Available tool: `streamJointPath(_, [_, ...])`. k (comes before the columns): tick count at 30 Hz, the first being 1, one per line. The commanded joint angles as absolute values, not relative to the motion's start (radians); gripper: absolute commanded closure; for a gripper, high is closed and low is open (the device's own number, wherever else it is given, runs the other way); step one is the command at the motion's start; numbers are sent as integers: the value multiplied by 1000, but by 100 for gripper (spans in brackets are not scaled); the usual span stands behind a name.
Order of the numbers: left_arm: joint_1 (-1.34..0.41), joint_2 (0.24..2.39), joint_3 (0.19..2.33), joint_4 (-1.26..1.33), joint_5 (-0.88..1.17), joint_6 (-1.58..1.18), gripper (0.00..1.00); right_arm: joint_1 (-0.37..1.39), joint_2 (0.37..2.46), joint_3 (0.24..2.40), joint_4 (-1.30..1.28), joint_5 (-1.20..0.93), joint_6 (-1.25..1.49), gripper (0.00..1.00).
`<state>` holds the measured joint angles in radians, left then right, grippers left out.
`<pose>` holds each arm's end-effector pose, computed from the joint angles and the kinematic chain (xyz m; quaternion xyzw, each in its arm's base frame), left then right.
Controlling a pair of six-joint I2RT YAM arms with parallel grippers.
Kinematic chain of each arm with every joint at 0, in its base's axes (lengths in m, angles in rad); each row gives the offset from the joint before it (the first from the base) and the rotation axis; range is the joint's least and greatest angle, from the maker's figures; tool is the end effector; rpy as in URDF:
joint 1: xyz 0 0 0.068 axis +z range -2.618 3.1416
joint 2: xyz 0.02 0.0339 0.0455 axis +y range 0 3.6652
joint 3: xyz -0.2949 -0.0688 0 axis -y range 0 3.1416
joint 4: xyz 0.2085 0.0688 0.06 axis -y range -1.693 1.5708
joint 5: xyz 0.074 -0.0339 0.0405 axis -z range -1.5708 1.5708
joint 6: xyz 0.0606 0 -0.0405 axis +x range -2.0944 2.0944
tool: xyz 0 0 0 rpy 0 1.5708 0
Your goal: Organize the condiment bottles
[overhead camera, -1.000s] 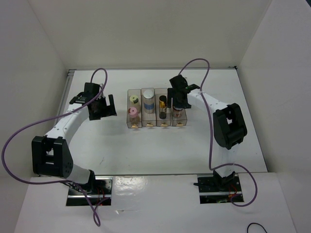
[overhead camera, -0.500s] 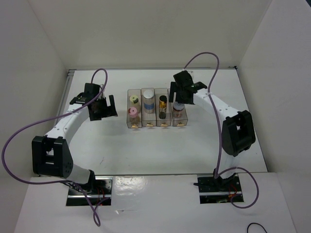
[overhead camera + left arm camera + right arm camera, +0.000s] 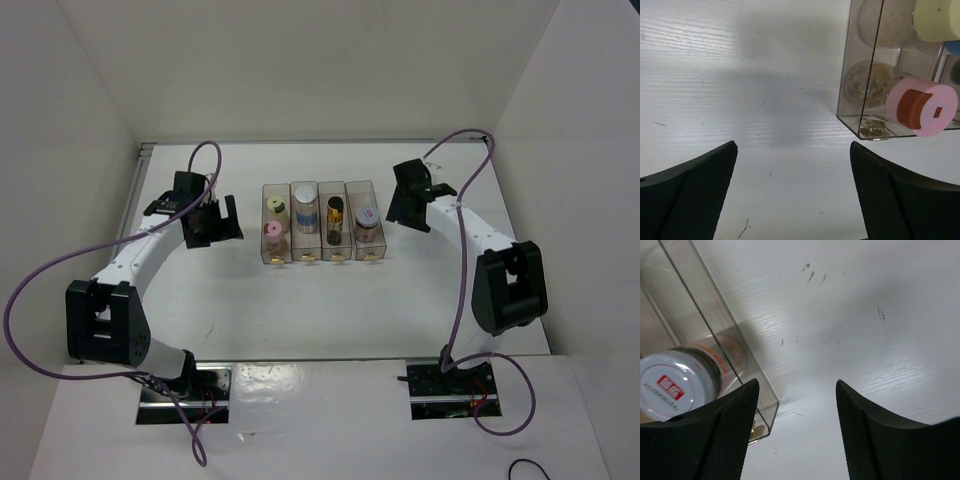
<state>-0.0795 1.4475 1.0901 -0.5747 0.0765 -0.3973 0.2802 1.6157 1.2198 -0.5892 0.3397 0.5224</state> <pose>0.2789 -0.0269 0.2815 -0.1383 0.9387 -0.1094 0.2963 0.3143 0.0694 0.2738 0.1624 0.9308 -0.0378 0.3251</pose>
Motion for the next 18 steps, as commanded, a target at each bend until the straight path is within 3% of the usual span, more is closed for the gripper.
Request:
streamJointPath(1, [-74, 1416, 1083, -557, 91, -408, 1, 285, 1657, 1204, -537, 367, 558, 33])
streamJointPath(18, [-74, 1439, 1083, -557, 72, -408, 1, 316, 1732, 1154, -469, 245, 558, 33])
